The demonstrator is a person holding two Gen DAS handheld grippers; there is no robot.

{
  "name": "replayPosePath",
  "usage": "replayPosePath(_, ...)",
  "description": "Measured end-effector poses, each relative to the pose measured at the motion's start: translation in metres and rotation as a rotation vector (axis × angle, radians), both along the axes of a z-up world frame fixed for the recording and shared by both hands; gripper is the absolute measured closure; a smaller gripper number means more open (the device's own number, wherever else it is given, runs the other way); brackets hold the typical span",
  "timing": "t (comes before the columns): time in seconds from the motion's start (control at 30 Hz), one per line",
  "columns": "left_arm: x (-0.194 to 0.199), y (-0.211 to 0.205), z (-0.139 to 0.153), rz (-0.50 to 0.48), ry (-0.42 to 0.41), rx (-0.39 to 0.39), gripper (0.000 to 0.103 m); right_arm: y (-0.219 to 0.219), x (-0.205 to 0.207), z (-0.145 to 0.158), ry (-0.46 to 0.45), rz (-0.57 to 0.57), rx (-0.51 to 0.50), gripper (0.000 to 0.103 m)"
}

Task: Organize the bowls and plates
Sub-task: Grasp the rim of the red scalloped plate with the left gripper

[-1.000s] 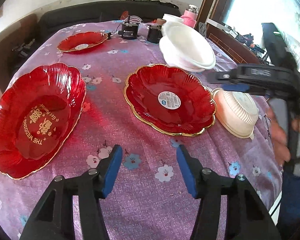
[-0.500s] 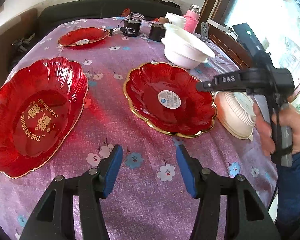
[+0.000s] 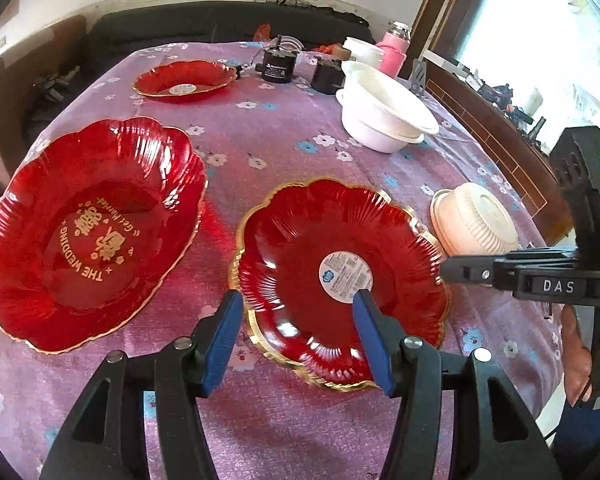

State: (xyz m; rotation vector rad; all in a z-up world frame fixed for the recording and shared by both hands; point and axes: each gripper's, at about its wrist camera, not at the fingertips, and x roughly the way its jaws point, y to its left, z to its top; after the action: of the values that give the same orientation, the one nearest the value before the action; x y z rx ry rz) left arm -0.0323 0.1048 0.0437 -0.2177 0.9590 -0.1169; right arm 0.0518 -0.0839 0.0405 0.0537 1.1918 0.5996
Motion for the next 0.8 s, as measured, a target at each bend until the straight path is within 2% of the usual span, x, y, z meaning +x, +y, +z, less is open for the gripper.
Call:
replayPosePath(0.17,-0.002,0.004,-0.006,0.023,0.006,0.000,0.047,-0.002,0.001,0.003,-0.056,-0.055,-0.016,0.089)
replayPosePath(0.57,0.011,0.000,-0.024,0.058,0.003,0.035,0.048,0.007,0.003,-0.020,-0.045,-0.113,0.054,0.088)
replayPosePath(0.7,0.014,-0.008,-0.029,0.069,-0.010,0.102,0.062,0.009,-0.006,-0.024,-0.080,-0.122,0.059,0.090)
replayPosePath(0.8,0.013,-0.011,-0.029,0.077,-0.023,0.132,0.062,0.013,-0.015,-0.023,-0.132,-0.128,0.035,0.090)
